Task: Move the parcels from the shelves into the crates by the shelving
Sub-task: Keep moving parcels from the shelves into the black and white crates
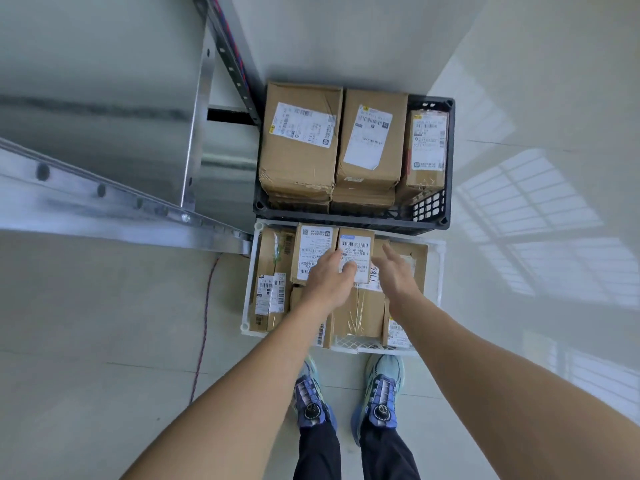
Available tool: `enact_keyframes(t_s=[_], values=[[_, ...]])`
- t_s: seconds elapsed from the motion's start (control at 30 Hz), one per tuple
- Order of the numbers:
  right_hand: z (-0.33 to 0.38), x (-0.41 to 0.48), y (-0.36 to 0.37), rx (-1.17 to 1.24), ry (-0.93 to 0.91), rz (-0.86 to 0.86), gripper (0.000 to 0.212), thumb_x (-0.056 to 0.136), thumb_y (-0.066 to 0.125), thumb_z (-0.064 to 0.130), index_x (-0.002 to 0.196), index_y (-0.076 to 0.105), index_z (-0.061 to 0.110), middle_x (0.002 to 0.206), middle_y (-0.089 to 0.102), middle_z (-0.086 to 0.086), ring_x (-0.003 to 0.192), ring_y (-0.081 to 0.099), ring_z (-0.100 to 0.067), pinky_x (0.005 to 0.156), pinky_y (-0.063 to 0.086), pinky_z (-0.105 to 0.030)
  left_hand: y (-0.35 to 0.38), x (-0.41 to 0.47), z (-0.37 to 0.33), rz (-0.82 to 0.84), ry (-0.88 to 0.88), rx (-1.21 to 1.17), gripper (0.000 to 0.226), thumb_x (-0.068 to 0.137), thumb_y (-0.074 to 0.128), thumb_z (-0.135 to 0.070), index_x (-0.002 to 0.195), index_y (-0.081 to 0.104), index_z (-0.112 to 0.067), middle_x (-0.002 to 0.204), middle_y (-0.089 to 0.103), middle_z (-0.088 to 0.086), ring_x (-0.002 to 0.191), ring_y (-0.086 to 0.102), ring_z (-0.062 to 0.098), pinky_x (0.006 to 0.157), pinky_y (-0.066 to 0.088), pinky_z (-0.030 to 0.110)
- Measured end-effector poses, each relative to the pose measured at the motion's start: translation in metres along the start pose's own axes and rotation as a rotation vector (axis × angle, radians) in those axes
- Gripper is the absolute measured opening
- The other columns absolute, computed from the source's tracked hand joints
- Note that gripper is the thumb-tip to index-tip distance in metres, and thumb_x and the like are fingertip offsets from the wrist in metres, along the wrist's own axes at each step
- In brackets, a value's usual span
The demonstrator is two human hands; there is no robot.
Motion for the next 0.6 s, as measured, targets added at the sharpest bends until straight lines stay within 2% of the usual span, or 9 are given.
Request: enact_keyframes(t_s=[0.1,0.17,0.23,0.3,0.33,0.43,0.5,0.6], values=[[0.048,-0.058,-0.017,-0.394,-0.240,-0.036,0.053,0.110,0.036,0.025,0.160,0.026,0.009,0.167,0.025,-0.011,0.153,0.026,-0.028,0.122,0.023,-0.040,-0.048,-0.045,-0.038,-0.045,0.097,0.200,0.059,0.110,0.031,-0.041,0.163,0.022,-0.017,0.172,0.010,0.000,0.158,0.009,0.023,0.128,0.013,0.045],[0.076,-0.089,-0.026,-0.581,-0.327,-0.049,0.048,0.109,0.035,0.026,0.153,0.036,0.005,0.166,0.027,-0.011,0.153,0.027,-0.028,0.118,0.027,-0.039,-0.076,-0.072,-0.065,-0.059,0.144,0.301,0.060,0.109,0.028,-0.043,0.164,0.017,-0.019,0.173,0.005,-0.002,0.158,0.005,0.023,0.127,0.013,0.047],[0.110,-0.126,-0.036,-0.691,-0.393,-0.064,0.035,0.107,0.035,0.025,0.130,0.048,0.003,0.152,0.042,-0.016,0.143,0.038,-0.033,0.109,0.035,-0.042,-0.110,-0.108,-0.095,-0.089,0.193,0.394,0.062,0.109,0.026,-0.045,0.164,0.014,-0.021,0.173,0.002,-0.003,0.159,0.003,0.023,0.127,0.014,0.050],[0.140,-0.163,-0.047,-0.813,-0.459,-0.088,0.033,0.105,0.035,0.026,0.123,0.048,0.002,0.135,0.049,-0.016,0.132,0.044,-0.034,0.103,0.038,-0.041,-0.138,-0.144,-0.124,-0.133,0.249,0.485,0.063,0.108,0.025,-0.046,0.164,0.012,-0.021,0.173,0.001,-0.002,0.159,0.002,0.024,0.126,0.016,0.053],[0.154,-0.182,-0.054,-0.864,-0.503,-0.109,0.035,0.105,0.035,0.028,0.126,0.048,0.003,0.136,0.048,-0.016,0.135,0.042,-0.034,0.107,0.037,-0.041,-0.150,-0.163,-0.138,-0.159,0.276,0.533,0.063,0.108,0.025,-0.047,0.164,0.012,-0.021,0.173,0.001,-0.001,0.159,0.002,0.025,0.126,0.017,0.053],[0.195,-0.246,-0.071,-1.001,-0.594,-0.168,0.048,0.107,0.033,0.034,0.143,0.043,0.004,0.162,0.030,-0.016,0.152,0.024,-0.031,0.122,0.023,-0.045,-0.182,-0.221,-0.173,-0.222,0.295,0.598,0.063,0.108,0.025,-0.046,0.164,0.013,-0.021,0.173,0.000,0.001,0.159,0.002,0.026,0.126,0.016,0.052],[0.219,-0.287,-0.082,-1.047,-0.651,-0.205,0.054,0.108,0.032,0.036,0.153,0.034,0.007,0.168,0.019,-0.013,0.156,0.013,-0.029,0.126,0.016,-0.044,-0.196,-0.259,-0.191,-0.261,0.311,0.592,0.063,0.108,0.027,-0.045,0.164,0.015,-0.020,0.173,0.001,0.002,0.159,0.002,0.026,0.126,0.017,0.052],[0.241,-0.348,-0.099,-1.102,-0.733,-0.234,0.056,0.107,0.030,0.037,0.156,0.029,0.009,0.170,0.013,-0.011,0.157,0.008,-0.029,0.126,0.014,-0.045,-0.208,-0.324,-0.210,-0.293,0.320,0.604,0.063,0.108,0.027,-0.046,0.163,0.016,-0.019,0.173,0.000,0.003,0.158,0.001,0.026,0.125,0.017,0.053]])
Point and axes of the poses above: each hand's wrist, its own x-axis towards the middle knuckle, its own y-axis out of the palm, z = x × y, the point moved 1 cm from there along x, towards the middle knuckle
